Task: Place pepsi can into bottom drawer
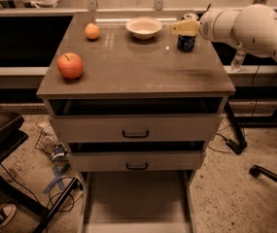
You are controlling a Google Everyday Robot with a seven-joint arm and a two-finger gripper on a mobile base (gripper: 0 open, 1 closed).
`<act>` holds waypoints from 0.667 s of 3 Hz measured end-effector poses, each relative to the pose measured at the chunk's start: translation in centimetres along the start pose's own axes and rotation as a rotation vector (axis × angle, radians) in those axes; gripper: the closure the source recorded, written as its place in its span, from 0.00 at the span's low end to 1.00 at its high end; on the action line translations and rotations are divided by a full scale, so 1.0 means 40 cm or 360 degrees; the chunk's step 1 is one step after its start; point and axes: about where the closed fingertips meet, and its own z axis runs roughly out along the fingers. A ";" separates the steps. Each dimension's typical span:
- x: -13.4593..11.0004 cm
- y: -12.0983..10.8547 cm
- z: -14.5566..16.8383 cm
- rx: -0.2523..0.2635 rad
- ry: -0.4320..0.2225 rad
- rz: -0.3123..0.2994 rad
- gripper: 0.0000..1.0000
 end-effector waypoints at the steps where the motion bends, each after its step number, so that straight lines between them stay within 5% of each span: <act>1: 0.024 -0.018 0.073 -0.0010 -0.0007 0.0070 0.00; 2: 0.054 -0.031 0.125 -0.0022 0.0012 0.0088 0.00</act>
Offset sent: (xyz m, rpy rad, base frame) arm 0.0667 0.0012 -0.0500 0.0566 0.0452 -0.0015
